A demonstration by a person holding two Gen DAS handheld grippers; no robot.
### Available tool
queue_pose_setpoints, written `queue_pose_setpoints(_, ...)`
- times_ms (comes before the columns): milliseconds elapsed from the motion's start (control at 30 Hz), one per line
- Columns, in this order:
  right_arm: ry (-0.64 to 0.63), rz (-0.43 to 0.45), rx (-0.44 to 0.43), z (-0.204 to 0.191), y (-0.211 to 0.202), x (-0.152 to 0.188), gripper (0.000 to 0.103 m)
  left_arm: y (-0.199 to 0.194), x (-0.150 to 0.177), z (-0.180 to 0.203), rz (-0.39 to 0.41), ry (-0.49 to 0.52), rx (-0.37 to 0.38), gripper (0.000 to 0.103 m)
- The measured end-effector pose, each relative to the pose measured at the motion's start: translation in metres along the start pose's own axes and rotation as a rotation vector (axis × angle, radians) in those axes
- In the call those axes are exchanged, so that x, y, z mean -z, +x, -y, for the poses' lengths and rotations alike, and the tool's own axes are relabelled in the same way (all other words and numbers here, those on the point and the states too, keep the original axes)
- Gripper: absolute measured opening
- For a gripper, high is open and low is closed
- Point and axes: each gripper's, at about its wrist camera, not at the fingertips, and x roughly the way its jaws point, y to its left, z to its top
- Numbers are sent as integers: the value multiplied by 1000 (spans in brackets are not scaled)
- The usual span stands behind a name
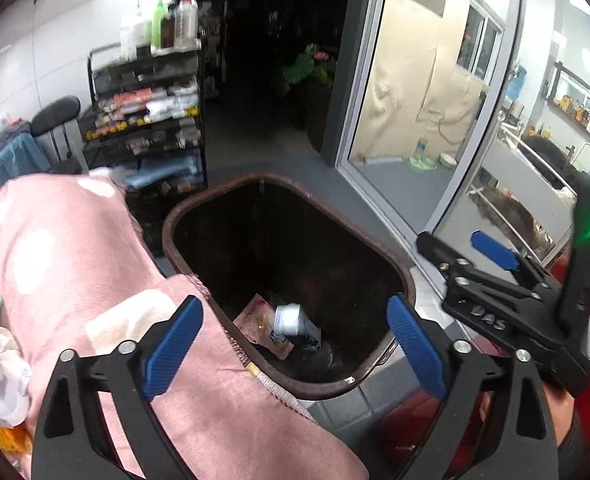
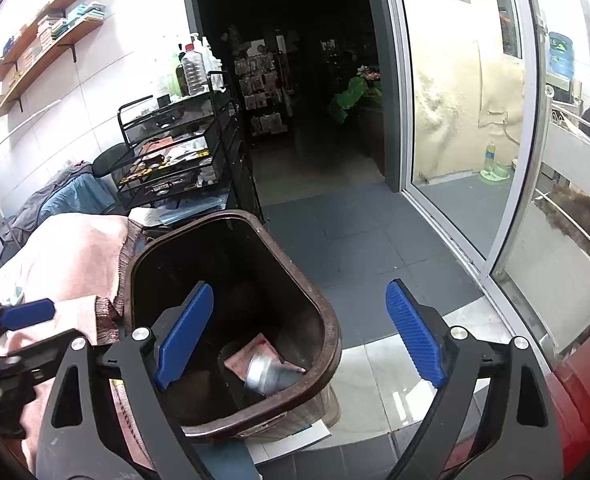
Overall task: Collect trash
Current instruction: 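Lower the green carton into the bin and open the left tool, then grasp the orange foam net with the left tool while the right tool grasps the foil lid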
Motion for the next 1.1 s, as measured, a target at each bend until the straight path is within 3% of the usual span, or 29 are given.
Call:
queue_pose_setpoints(233,-34,10,-53,-18,-4,2,91,-45,15,-2,121,0,-23,98)
queue_pose_setpoints(533,-111,-3,-188,-68,-11,11,93,-86,52,-20,208,-3,-170,98)
queue_pose_setpoints(1100,-277,-98,-466,-168,-29,42,94,-139,127,-113,221,-302,-377,98)
